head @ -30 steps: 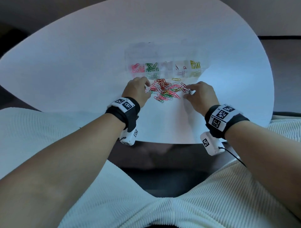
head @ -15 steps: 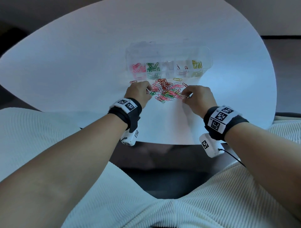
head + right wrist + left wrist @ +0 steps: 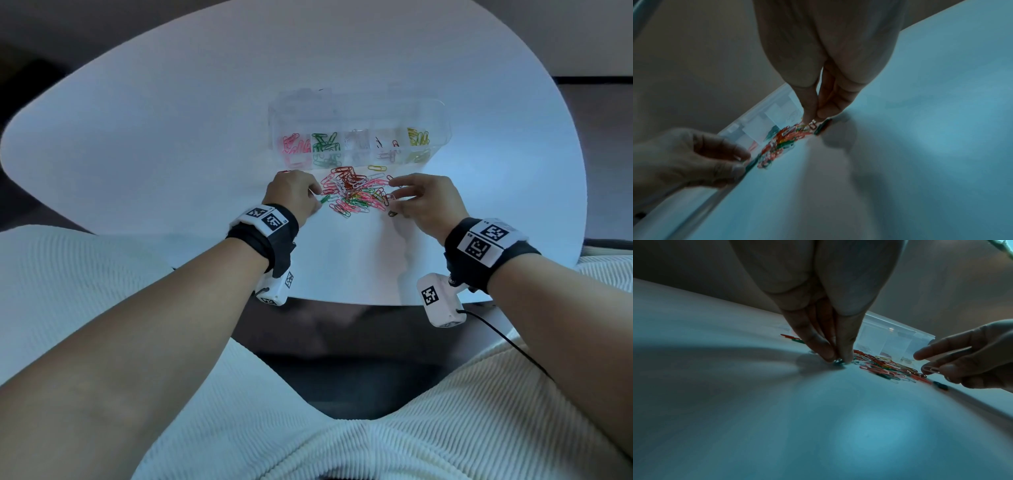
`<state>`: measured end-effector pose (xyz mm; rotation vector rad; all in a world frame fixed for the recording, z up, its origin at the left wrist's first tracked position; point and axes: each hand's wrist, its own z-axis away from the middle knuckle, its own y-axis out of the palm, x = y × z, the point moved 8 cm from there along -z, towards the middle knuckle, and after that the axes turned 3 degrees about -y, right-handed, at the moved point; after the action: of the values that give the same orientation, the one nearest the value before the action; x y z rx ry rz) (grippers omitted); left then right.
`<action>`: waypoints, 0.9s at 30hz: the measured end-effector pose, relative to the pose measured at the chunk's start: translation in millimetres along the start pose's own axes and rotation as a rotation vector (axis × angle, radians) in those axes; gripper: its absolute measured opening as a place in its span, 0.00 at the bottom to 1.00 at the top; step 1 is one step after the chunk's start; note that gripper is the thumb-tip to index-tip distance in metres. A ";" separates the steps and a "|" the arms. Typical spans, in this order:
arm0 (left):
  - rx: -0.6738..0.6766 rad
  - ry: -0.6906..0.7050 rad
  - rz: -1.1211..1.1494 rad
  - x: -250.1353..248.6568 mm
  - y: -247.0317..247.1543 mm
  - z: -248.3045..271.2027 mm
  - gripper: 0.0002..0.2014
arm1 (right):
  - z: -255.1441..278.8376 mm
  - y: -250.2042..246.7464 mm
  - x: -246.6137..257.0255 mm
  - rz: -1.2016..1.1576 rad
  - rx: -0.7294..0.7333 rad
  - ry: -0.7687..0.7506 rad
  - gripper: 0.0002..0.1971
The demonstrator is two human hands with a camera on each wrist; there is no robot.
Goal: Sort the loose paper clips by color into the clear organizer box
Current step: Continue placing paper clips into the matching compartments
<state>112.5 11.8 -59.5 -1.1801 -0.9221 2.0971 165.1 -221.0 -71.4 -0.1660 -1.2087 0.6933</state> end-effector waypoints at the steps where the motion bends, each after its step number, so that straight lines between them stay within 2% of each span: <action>1: 0.002 0.006 -0.004 -1.0 0.2 0.3 0.11 | -0.5 -1.0 1.4 -0.041 -0.001 -0.004 0.18; 6: 0.025 0.020 0.016 -1.9 4.6 0.5 0.10 | -0.9 -0.8 5.8 -0.207 0.025 -0.006 0.19; 12: 0.003 -0.030 0.130 3.5 1.4 1.7 0.09 | -1.9 2.3 1.5 -0.277 0.044 0.028 0.18; 17: -0.035 -0.058 0.308 2.2 -7.7 3.3 0.13 | 3.6 11.0 3.8 -0.555 0.063 0.207 0.13; 20: -0.005 -0.118 0.547 -0.7 -11.1 5.6 0.07 | 8.8 20.3 5.6 -0.672 0.138 0.300 0.13; 22: -0.012 -0.160 0.638 0.3 -13.8 3.8 0.10 | 10.0 24.1 9.1 -0.535 0.174 0.283 0.13; 25: -0.046 -0.205 0.664 1.3 -19.6 -1.0 0.17 | 12.2 21.9 28.3 0.116 0.131 0.050 0.10; 27: -0.045 -0.196 0.643 -3.7 -22.3 -1.1 0.19 | 16.6 31.0 38.4 0.409 0.136 -0.102 0.12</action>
<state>118.2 23.0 -40.6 -1.4523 -0.7343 2.7487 144.6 -178.6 -49.1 -0.2708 -1.2322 1.1492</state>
